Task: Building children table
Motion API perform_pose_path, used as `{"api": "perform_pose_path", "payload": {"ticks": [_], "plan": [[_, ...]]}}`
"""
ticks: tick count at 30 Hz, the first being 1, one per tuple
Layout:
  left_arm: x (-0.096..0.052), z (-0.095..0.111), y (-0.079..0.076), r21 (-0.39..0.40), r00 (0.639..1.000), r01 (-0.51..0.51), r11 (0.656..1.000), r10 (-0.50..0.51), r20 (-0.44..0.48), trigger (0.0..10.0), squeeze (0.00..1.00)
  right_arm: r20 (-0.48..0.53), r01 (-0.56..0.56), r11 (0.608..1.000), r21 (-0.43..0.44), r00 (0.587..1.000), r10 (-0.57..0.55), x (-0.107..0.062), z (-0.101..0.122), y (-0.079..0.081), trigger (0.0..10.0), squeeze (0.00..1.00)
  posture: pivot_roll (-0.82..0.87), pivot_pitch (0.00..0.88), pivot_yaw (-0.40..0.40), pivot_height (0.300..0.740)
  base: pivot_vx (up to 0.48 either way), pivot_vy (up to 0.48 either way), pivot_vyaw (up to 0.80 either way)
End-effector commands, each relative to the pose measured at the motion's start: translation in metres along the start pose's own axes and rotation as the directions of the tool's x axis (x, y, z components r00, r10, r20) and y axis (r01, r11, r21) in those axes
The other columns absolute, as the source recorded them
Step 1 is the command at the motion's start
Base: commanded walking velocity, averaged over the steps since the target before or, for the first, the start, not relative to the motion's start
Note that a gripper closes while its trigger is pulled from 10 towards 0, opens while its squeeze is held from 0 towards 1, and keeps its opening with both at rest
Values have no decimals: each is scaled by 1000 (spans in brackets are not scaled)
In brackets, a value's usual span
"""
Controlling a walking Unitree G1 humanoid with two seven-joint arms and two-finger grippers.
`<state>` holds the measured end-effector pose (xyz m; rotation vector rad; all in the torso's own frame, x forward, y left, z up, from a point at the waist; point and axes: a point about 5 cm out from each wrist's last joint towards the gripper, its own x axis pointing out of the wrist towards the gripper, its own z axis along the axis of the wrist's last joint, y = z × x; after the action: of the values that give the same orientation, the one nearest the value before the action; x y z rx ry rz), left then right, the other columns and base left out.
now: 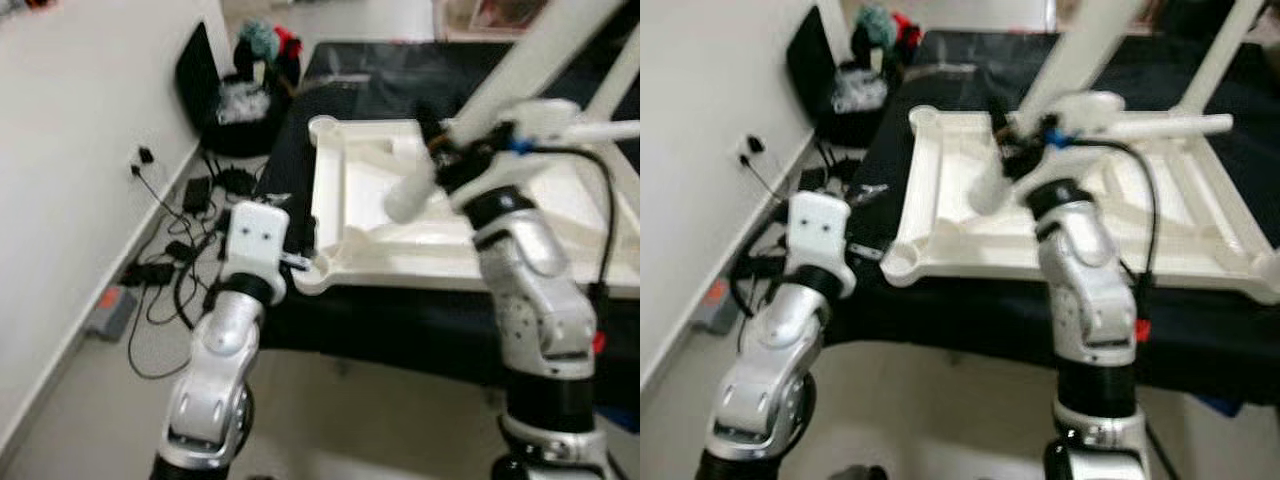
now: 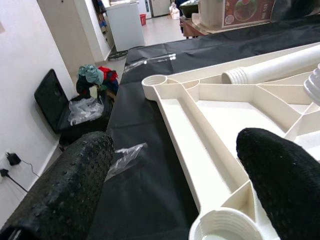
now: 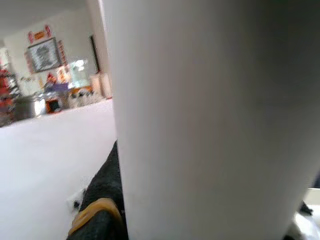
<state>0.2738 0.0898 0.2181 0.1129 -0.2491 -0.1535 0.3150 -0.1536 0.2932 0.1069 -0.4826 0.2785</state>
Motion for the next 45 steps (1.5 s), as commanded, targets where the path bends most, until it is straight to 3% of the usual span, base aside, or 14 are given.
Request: {"api": "perform_pose_path", "payload": {"ticks": [1,10,22,23,26,29,32,34,36,41,42,45], "plan": [[-4,-7,7,17,999,-26,1000,26,-38,10000,0,10,-75,997,35,997,75,10,2,10,10000,0,95,176,-27,740,0,0,0],[-15,-16,-1,2,995,43,999,-42,-85,10000,0,-76,-150,988,42,985,153,54,-4,-3,10000,0,107,191,-39,740,0,0,0],[-29,-27,-11,-15,985,111,994,-112,-131,10000,0,-78,-357,929,102,928,365,73,-2,6,10000,0,116,192,-57,740,0,0,0],[-31,-28,-12,-12,984,116,993,-117,-138,10000,0,-86,-412,903,120,902,423,75,-4,9,10000,0,118,190,-58,740,0,0,0],[-32,-29,-13,-14,983,119,993,-120,-142,10000,0,-98,-460,880,121,876,472,76,-5,11,10000,0,119,190,-61,740,0,0,0],[-36,-31,-12,-17,981,122,992,-123,-152,10000,0,-146,-611,779,139,766,626,74,-14,19,10000,0,123,192,-62,740,0,0,0],[-37,-32,-12,-18,980,122,992,-123,-154,10000,0,-151,-626,766,144,751,643,73,-16,19,10000,0,123,192,-62,740,0,0,0],[-41,-30,-11,-16,980,125,992,-126,-156,10000,0,-222,-712,688,138,655,722,68,-25,19,10000,0,147,210,-60,740,0,0,0],[-44,-28,-10,-22,979,124,992,-126,-158,10000,0,-268,-749,643,158,594,758,65,-31,18,10000,0,151,223,-60,740,0,0,0],[-48,-24,-11,-27,978,133,991,-135,-159,10000,0,-252,-767,621,162,576,778,70,-30,19,10000,0,162,252,-59,740,0,0,0],[-49,-23,-12,-28,978,135,990,-138,-157,10000,0,-225,-786,592,182,553,803,71,-26,20,10000,0,170,264,-60,740,0,0,0],[-49,-23,-12,-28,978,135,990,-138,-157,10000,0,-225,-786,592,182,553,803,71,-26,20,10000,0,170,264,-60,740,0,0,0]]}}
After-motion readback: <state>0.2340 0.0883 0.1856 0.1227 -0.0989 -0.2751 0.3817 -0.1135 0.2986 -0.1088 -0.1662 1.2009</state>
